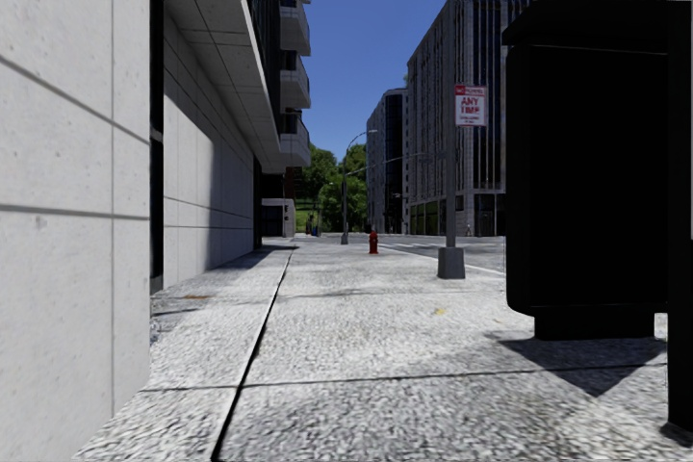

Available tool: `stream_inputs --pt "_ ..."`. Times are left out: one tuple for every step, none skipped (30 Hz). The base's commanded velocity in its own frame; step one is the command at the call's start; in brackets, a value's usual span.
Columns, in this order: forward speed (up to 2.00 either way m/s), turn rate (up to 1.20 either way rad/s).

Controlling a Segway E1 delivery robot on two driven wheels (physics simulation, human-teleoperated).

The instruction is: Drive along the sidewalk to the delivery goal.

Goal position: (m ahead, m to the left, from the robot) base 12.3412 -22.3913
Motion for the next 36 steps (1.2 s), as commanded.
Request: stream_inputs --pt "2.0 0.0" --pt "2.0 0.0" --pt "2.0 0.0" --pt "2.0 0.0" --pt "2.0 0.0" --pt "2.0 0.0" --pt "2.0 0.0" --pt "2.0 0.0" --pt "2.0 0.0" --pt "2.0 0.0" --pt "2.0 0.0" --pt "2.0 0.0" --pt "2.0 0.0" --pt "2.0 0.0" --pt "2.0 0.0" --pt "2.0 0.0" --pt "2.0 0.0" --pt "2.0 0.0" --pt "2.0 0.0" --pt "2.0 0.0" --pt "2.0 0.0" --pt "2.0 0.0" --pt "2.0 0.0" --pt "2.0 0.0" --pt "2.0 0.0" --pt "2.0 0.0" --pt "2.0 0.0" --pt "2.0 0.0" --pt "2.0 0.0" --pt "2.0 0.0" --pt "2.0 0.0" --pt "2.0 0.0" --pt "2.0 0.0" --pt "2.0 0.0" --pt "2.0 0.0" --pt "2.0 0.0"
